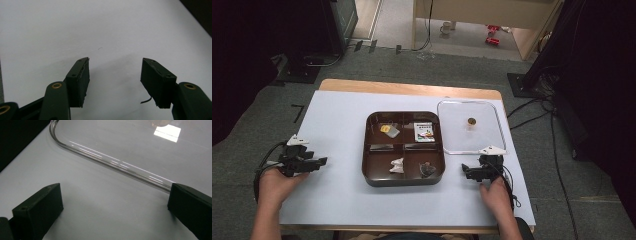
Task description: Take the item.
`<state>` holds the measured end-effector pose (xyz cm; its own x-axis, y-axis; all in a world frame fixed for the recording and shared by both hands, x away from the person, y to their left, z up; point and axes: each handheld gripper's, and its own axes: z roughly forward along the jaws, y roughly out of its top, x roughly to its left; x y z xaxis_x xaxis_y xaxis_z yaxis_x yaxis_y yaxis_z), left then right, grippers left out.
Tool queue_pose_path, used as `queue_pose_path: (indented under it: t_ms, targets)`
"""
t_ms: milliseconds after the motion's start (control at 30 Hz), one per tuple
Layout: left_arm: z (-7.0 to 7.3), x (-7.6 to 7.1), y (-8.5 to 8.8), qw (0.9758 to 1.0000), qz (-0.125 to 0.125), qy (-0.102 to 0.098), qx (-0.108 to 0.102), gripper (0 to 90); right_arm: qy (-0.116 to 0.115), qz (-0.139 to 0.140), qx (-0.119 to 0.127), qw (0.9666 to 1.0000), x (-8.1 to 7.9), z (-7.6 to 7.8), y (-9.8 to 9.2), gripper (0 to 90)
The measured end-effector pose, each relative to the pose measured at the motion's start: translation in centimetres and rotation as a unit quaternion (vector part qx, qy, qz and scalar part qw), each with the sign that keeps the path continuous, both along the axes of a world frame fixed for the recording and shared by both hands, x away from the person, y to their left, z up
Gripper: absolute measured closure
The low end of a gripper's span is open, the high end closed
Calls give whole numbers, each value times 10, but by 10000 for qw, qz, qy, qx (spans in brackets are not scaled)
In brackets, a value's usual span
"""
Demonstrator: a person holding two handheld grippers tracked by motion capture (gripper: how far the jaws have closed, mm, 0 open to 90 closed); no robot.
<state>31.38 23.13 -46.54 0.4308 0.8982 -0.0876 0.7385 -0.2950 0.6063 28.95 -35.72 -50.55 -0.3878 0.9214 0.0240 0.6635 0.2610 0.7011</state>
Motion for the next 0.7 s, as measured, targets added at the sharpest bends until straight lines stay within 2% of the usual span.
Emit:
queue_pose_path:
  t_ms: [233,400,700]
  targets:
    - [4,3,-3,9999,-47,106,-103,417,0,1,0,10000,0,0,0,0]
    - [9,3,-9,9997,-187,2,-128,423,11,-1,7,10000,0,0,0,0]
    - [14,5,-22,9987,-455,-62,-226,423,2,1,-2,10000,0,0,0,0]
